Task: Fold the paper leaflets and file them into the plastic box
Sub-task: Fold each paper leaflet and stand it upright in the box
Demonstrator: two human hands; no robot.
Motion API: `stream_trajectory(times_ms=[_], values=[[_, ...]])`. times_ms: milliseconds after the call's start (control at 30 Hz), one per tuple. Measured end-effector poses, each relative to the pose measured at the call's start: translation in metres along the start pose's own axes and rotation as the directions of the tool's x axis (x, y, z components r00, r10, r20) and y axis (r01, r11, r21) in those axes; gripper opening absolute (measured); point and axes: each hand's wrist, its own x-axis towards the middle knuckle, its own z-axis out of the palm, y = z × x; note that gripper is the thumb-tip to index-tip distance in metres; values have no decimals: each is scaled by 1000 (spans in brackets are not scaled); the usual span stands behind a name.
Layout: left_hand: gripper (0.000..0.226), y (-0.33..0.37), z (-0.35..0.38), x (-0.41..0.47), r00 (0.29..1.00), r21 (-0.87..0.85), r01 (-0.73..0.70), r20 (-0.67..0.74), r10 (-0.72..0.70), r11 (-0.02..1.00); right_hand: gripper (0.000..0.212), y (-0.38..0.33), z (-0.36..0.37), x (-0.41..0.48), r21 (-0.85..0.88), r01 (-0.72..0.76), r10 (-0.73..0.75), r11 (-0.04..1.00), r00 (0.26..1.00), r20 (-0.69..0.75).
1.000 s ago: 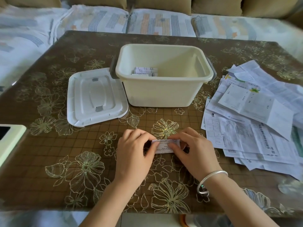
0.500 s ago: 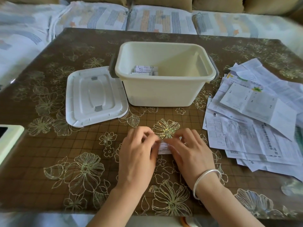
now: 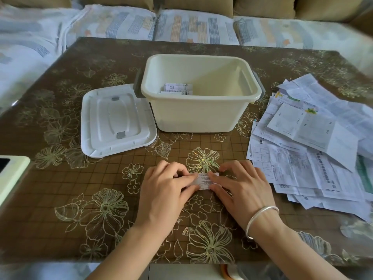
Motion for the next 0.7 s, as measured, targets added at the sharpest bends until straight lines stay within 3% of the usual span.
stream_trajectory(times_ms=[100, 167, 300, 400, 533, 700], values=[[30, -5, -7, 3, 997, -14, -6, 82, 8, 1000, 26, -2, -8, 12, 6, -46, 46, 999, 995, 90], [32, -9, -11, 5, 993, -22, -13, 119, 16, 1000, 34, -9, -16, 26, -5, -85, 84, 996, 967, 241], [43, -12, -16, 15, 976, -68, 2, 217, 12, 998, 51, -18, -24, 57, 10, -70, 57, 998, 874, 482], [43, -13, -21, 25, 952, -97, 19, 305, 11, 995, 60, -23, -27, 78, -42, -39, 57, 998, 766, 641], [30, -11, -30, 33, 927, -78, -34, 369, 60, 996, 51, -29, -27, 91, -88, 20, 50, 996, 685, 727], [18, -14, -35, 52, 900, -60, -8, 434, 33, 998, 38, -28, -28, 88, -70, 48, 16, 996, 704, 710]])
